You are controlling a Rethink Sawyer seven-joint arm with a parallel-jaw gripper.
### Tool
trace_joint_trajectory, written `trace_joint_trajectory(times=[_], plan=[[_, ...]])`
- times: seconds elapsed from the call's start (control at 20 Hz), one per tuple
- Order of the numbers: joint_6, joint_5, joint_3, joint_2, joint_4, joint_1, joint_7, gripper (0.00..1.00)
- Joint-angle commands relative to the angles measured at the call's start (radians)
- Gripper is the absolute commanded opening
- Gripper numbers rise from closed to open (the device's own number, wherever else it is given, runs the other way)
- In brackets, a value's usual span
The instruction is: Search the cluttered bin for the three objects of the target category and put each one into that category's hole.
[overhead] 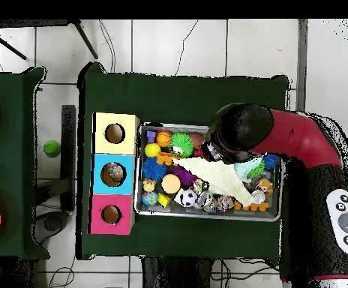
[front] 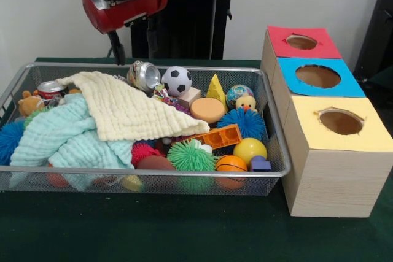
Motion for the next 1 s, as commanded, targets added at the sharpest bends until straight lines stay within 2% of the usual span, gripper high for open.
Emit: trace_joint_trajectory(times=[0.05, 0.25, 0.6, 1.0], plan=[[-0.014, -0.064, 0.147, 0.027, 0.023, -0.049, -0.279, 1.0], [0.007, -0.091, 0.167, 0.029, 0.01, -0.071, -0.279, 1.0], [0.021, -0.144, 0.208, 0.072, -0.077, -0.099, -0.304, 1.0], [-0.037, -0.231, 0.225, 0.067, -0.046, -0.118, -0.288, 1.0]])
